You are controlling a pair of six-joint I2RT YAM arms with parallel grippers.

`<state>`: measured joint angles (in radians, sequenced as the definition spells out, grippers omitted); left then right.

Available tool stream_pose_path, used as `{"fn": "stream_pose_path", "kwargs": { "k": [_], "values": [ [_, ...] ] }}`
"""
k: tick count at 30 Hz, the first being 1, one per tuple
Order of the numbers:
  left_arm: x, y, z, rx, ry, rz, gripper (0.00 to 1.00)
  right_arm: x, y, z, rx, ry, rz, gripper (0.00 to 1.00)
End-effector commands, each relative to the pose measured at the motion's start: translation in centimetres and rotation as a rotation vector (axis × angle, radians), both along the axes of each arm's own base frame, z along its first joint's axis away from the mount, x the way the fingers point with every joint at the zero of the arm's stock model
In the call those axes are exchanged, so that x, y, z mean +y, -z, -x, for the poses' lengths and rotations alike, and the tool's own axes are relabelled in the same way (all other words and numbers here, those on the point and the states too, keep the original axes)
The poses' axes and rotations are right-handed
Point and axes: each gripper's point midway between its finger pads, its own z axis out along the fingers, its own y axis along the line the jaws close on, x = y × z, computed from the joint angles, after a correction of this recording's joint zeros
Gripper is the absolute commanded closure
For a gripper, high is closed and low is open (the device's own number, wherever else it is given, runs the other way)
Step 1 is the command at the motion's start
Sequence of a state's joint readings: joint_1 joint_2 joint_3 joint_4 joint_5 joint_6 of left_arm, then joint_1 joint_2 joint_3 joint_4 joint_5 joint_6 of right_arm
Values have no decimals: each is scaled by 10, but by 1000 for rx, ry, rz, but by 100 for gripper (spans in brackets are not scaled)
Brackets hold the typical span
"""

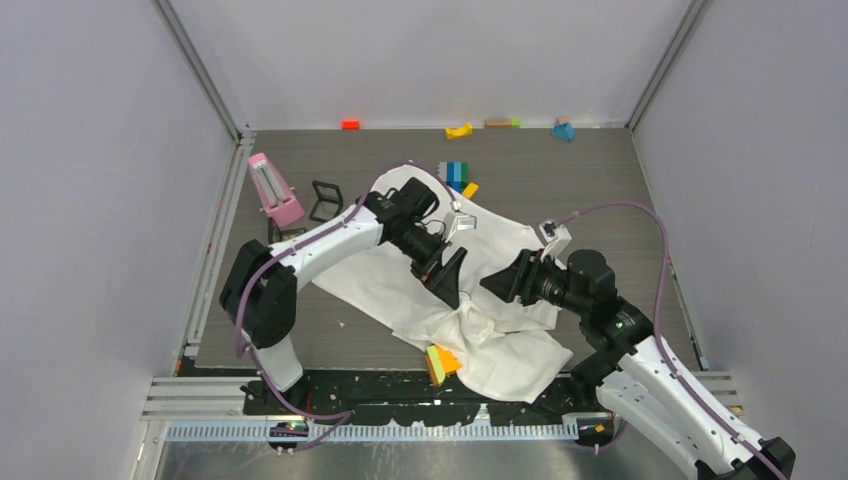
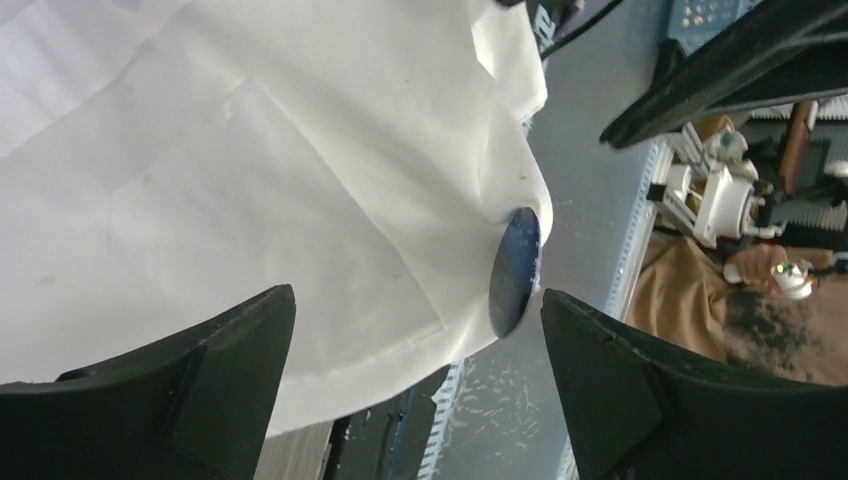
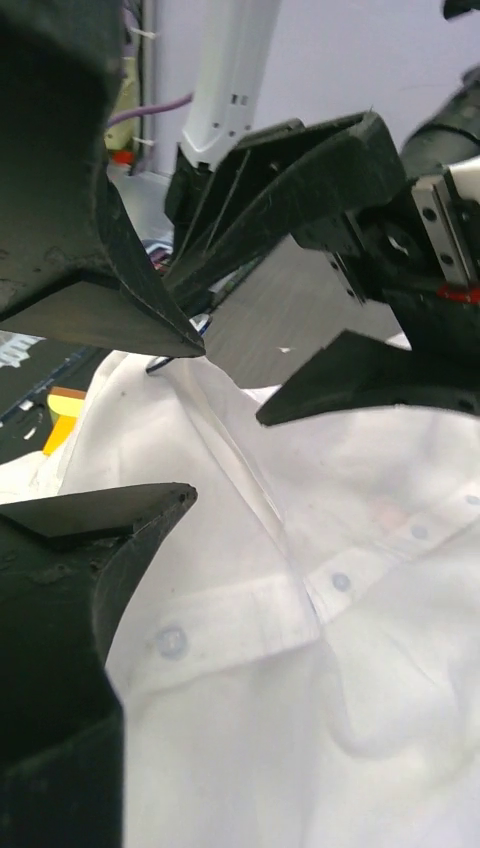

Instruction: Pin the brooch onto the clothing

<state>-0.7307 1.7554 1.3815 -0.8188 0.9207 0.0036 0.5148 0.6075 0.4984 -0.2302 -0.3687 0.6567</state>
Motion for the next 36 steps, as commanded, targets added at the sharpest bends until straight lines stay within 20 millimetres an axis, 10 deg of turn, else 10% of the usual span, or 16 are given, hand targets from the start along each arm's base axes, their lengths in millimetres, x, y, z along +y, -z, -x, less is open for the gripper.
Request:
{"fn": "stream_pose_path", "kwargs": {
  "k": [1, 8, 12, 17, 36],
  "values": [
    [19, -30, -34, -193, -175, -14, 1, -27, -23, -23, -101, 208, 1, 44],
    [110, -38, -123, -397, -694, -206, 0, -47, -10, -25, -122, 305, 38, 39],
    [200, -19, -169, -473, -1051, -463, 0, -54, -10, -23, -132, 319, 66, 39],
    [279, 0, -194, -495, -1309, -636, 0, -59, -10, -20, -150, 344, 53, 37],
    [346, 68, -249, -529, -1440, -939, 25, -62, -7, -19, -172, 346, 55, 36]
  ]
}}
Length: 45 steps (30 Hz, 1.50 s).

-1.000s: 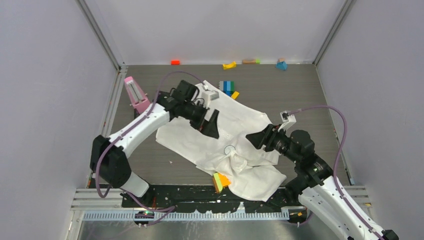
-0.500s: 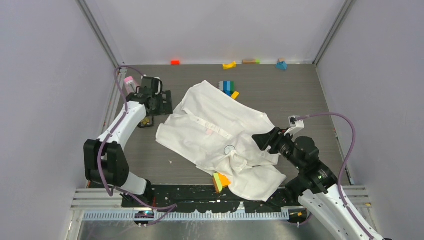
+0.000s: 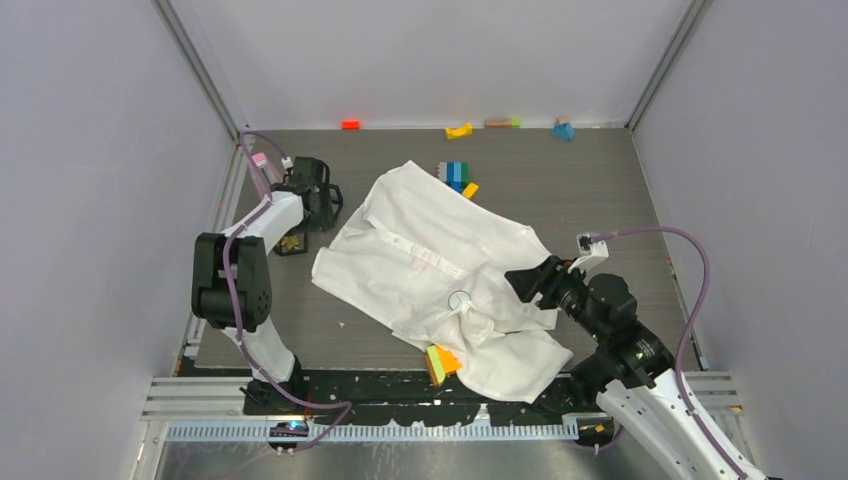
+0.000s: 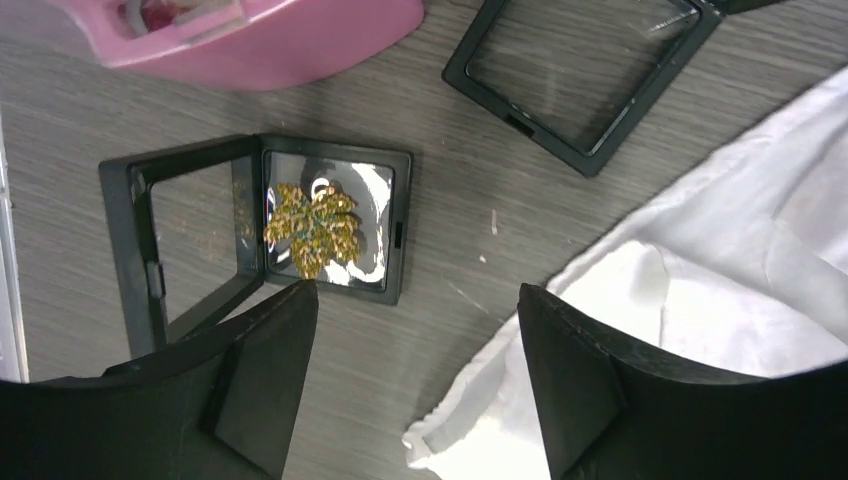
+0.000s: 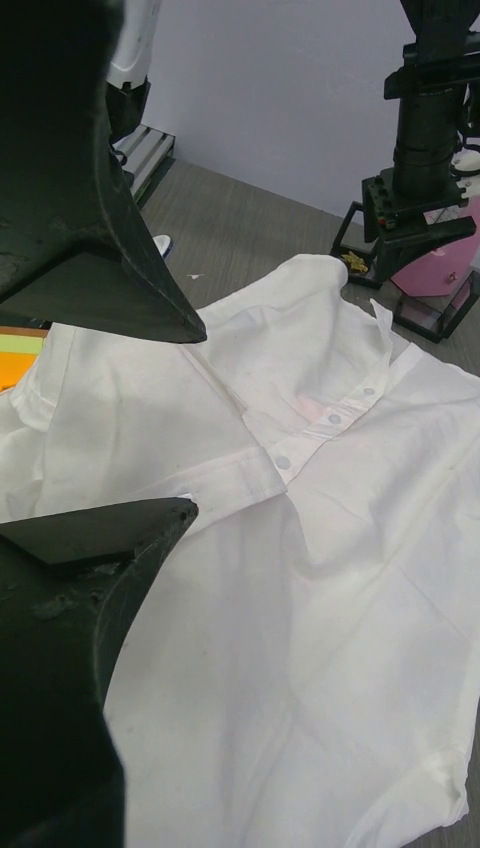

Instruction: Pin the brooch onto the clothing

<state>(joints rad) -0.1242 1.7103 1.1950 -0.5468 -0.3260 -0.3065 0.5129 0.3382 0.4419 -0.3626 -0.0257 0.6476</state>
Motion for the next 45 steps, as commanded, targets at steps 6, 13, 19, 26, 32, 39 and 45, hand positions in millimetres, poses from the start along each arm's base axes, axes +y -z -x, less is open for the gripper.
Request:
{"fn": "stream_pose_path", "kwargs": {
  "k": [6, 13, 19, 26, 32, 39, 45],
  "values": [
    [23, 1, -30, -53, -67, -70, 31, -3, -4, -5, -42, 17, 12, 36],
    [38, 7, -27, -44, -98, -84, 37, -4, -1, -5, -36, 17, 19, 36],
    [42, 14, -21, -16, -103, -87, 43, -9, 0, -7, -41, 49, 26, 36],
    [42, 21, -16, 20, -91, -89, 50, -13, 2, -5, -41, 60, 41, 36],
    [45, 24, -8, 47, -111, -92, 48, -18, 4, -4, -39, 73, 54, 36],
    [47, 23, 2, 58, -127, -98, 47, -21, 2, -1, -47, 81, 57, 36],
    [50, 27, 8, 71, -140, -85, 47, -21, 1, 0, -50, 81, 53, 36]
  ]
}}
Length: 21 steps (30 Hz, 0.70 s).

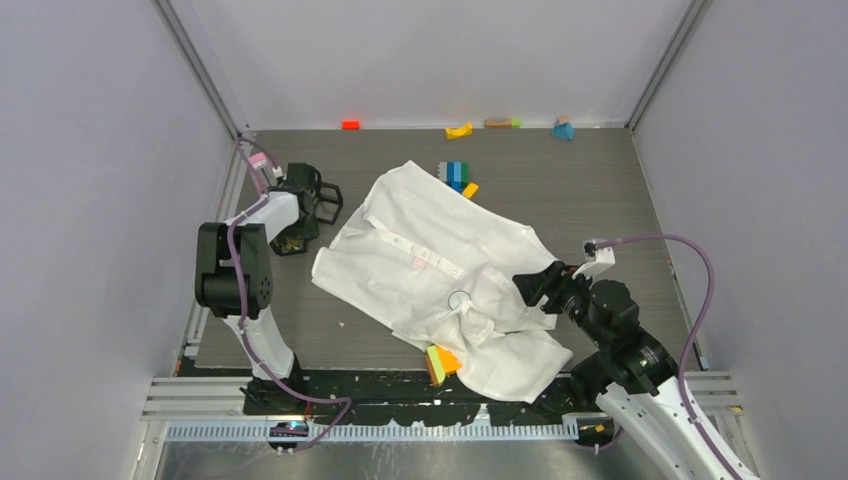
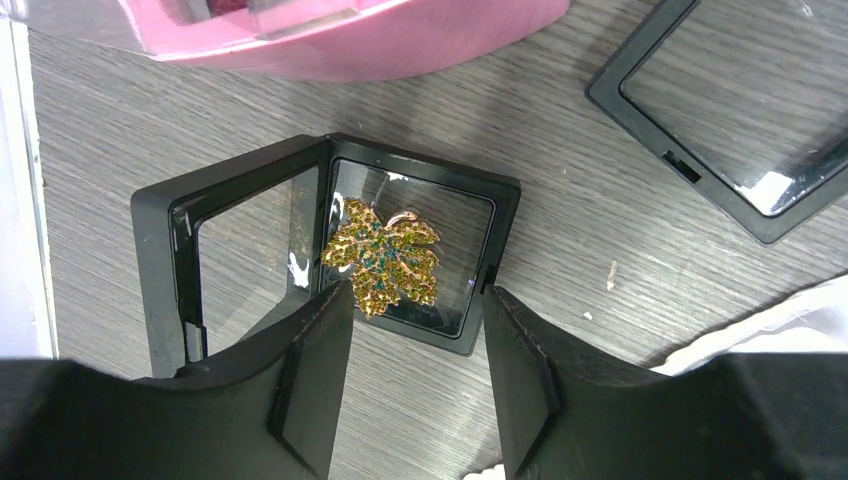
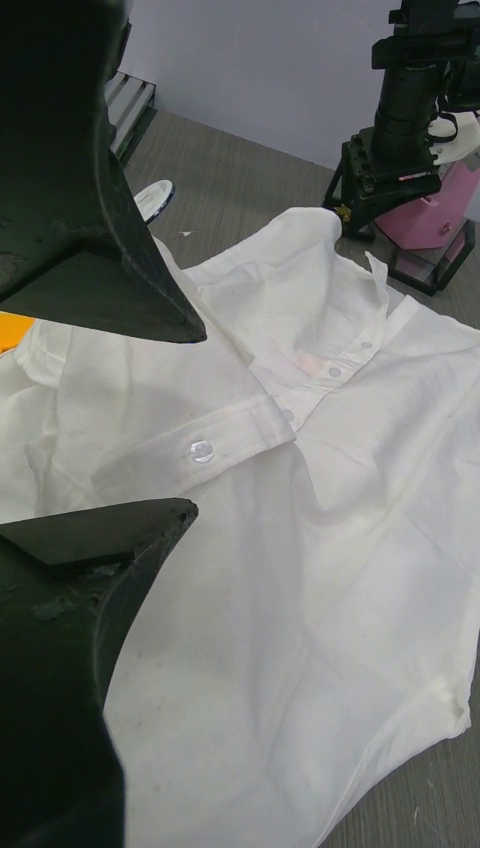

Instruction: Pin the brooch onto the clothing

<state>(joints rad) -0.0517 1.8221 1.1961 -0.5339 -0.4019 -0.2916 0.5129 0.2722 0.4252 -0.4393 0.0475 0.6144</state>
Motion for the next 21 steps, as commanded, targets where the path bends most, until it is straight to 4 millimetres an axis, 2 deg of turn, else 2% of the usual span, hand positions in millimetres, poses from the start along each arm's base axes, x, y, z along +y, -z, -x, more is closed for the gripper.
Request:
{"fn": "stream_pose_path", "kwargs": {
  "k": [1, 13, 21],
  "values": [
    [8, -8, 2, -26, -43, -2, 47, -4, -12, -3, -51, 17, -5, 36],
    [4, 4, 4, 11, -40, 56, 46, -10, -12, 2, -53, 34, 3, 36],
    [-9, 5, 1, -4, -2, 118, 59, -12, -13, 3, -54, 41, 3, 36]
  ]
}}
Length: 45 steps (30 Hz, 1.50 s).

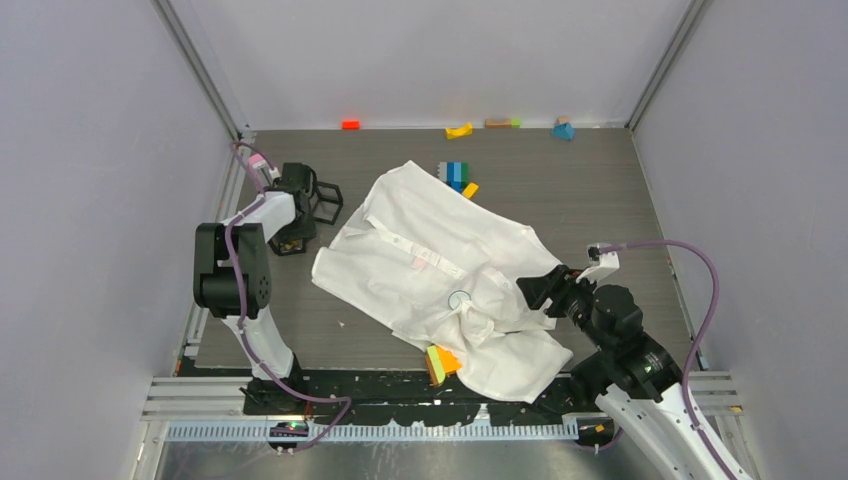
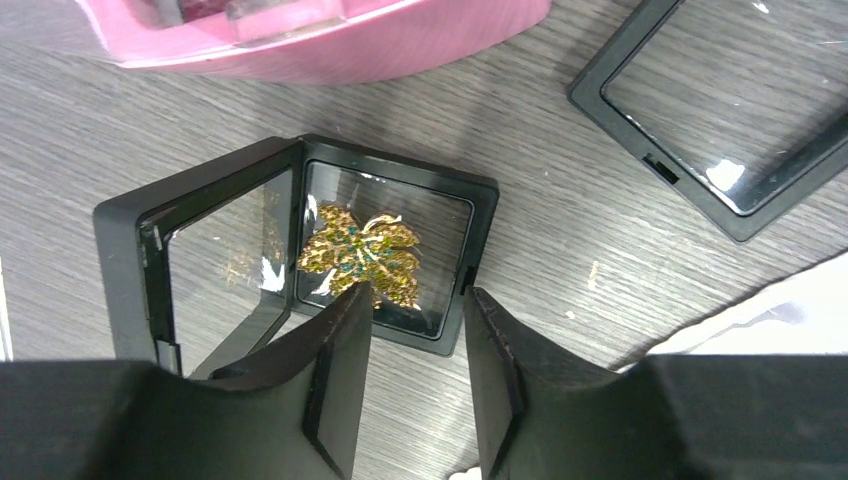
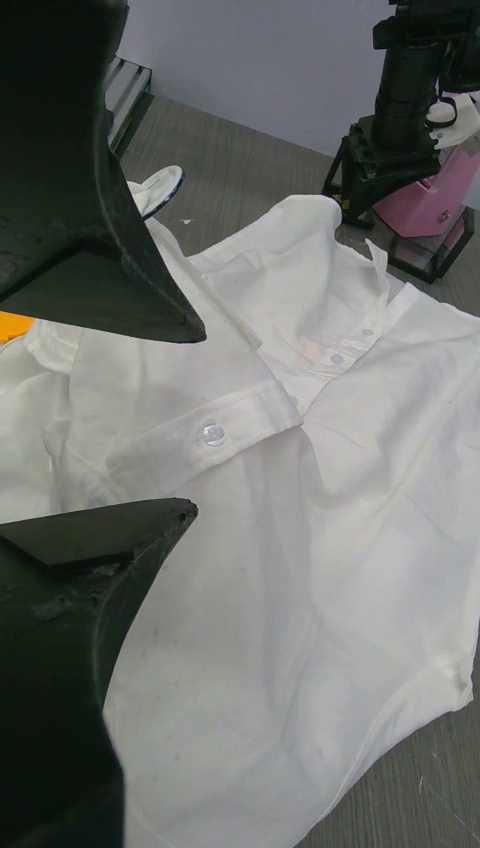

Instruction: Pin the brooch onto the clothing

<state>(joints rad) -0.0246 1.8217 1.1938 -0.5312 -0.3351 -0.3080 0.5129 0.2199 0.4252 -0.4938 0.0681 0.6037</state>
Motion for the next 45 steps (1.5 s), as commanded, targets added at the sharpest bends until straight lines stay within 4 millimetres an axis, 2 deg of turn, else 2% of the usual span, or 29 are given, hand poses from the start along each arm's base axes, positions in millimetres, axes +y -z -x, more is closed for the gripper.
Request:
{"fn": "stream_pose_path", "kwargs": {
  "k": [1, 6, 9, 12, 17, 22, 24, 28, 36, 45],
  "values": [
    [-8, 0, -1, -12, 19, 56, 60, -4, -14, -3, -47, 24, -11, 36],
    [-11, -8, -2, -43, 34, 59, 65, -5, -15, -3, -47, 27, -13, 36],
    [-4, -16, -2, -65, 11, 25, 65, -4, -16, -3, -50, 25, -15, 36],
    [5, -23, 0, -87, -31, -9, 60, -4, -16, -3, -50, 25, -15, 36],
    [7, -26, 1, -120, -73, -1, 53, -4, -17, -2, -51, 23, -16, 36],
    [5, -22, 0, -125, -85, 33, 50, -4, -16, -2, -50, 22, -16, 36],
    [16, -19, 1, -123, -122, 46, 50, -4, -16, -2, -50, 21, -16, 36],
    [20, -21, -3, -160, -146, 93, 50, -5, -15, -1, -47, 23, -12, 36],
    [17, -15, -8, -146, -114, 118, 48, -5, -14, -1, -43, 22, -12, 36],
    [19, -10, 2, -113, -146, 113, 47, -5, -15, -1, -46, 23, -17, 36]
  ]
}}
